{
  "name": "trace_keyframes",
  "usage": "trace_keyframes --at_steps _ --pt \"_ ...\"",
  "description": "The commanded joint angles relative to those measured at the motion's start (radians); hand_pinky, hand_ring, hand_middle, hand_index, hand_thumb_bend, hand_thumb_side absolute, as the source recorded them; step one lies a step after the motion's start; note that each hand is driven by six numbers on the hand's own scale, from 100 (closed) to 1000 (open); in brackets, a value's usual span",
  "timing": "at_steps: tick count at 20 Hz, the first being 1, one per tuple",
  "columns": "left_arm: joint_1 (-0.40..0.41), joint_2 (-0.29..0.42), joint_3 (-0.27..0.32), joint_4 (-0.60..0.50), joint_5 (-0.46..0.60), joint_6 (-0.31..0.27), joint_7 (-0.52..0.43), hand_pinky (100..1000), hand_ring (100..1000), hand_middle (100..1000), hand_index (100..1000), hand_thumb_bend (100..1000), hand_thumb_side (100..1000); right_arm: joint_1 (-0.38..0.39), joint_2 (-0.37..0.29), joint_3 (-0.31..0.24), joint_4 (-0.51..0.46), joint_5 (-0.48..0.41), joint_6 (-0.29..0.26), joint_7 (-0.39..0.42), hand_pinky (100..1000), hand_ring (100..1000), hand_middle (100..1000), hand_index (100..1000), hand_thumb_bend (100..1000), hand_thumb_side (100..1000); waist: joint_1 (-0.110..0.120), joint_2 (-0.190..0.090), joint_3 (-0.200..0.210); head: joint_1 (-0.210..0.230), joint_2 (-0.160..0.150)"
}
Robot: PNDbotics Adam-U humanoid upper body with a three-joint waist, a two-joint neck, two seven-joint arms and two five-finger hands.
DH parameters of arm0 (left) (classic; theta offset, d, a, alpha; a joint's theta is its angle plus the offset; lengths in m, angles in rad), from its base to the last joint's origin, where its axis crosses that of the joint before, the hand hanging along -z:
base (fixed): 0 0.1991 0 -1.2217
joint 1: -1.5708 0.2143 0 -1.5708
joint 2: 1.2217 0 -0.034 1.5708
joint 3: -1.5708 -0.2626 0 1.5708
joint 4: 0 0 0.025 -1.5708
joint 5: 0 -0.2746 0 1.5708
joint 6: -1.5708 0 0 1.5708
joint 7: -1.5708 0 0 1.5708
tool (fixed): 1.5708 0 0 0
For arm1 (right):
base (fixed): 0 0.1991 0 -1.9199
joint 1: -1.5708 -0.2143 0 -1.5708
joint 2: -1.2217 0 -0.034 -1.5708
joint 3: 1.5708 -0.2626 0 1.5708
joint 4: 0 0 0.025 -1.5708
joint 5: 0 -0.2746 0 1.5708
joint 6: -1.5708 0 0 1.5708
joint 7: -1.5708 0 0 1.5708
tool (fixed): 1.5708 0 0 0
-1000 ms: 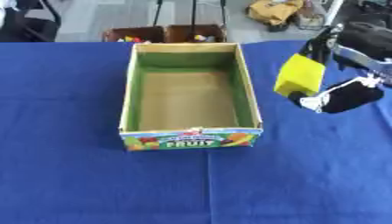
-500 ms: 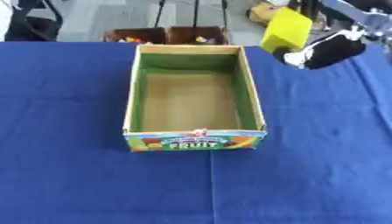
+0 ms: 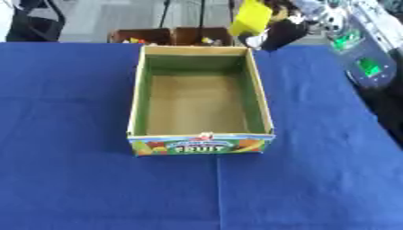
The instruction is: Pick up objects on the table and place them in the box.
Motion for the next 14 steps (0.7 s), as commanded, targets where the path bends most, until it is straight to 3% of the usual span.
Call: trace_keyframes --at_steps 1,14 --pt "-0.009 0.004 -0.002 -0.019 0.006 -0.002 -0.006 590 876 867 938 100 1000 -0.044 0.051 -0.002 0.068 0.045 -0.017 -0.018 413 577 353 474 100 411 -0.009 -0.037 0.003 -0.01 -0.005" --pt "-0.017 -0.007 -0.006 -0.019 0.015 -0.004 -0.012 589 876 866 938 100 1000 -0.042 0.188 0.017 0.286 0.132 -0.075 -0.027 434 594 365 488 113 418 -0.009 -0.028 0.027 -0.029 -0.001"
